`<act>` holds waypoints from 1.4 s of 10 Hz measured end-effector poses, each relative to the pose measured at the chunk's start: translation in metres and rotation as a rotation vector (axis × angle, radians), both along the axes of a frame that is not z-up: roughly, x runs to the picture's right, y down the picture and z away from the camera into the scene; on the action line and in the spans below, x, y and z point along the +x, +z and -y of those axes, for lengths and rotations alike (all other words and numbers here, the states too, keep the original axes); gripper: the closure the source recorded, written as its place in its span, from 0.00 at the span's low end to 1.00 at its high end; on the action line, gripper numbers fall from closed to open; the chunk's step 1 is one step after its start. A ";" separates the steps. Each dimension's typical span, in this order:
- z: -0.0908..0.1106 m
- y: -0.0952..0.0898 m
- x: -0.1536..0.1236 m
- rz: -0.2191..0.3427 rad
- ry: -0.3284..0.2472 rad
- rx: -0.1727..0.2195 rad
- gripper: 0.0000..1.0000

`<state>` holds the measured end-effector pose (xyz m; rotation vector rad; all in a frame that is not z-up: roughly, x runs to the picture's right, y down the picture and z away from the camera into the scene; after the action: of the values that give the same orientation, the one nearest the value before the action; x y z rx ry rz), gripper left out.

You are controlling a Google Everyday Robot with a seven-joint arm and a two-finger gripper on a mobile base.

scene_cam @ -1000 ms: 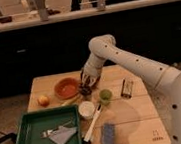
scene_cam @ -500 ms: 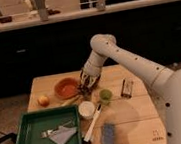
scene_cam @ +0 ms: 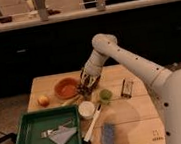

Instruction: Place grapes in metal cup

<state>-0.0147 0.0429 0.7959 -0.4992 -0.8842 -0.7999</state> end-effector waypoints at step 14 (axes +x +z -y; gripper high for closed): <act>-0.003 0.008 0.007 0.032 0.008 -0.056 0.20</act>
<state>-0.0072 0.0456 0.8042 -0.5327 -0.9398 -0.7797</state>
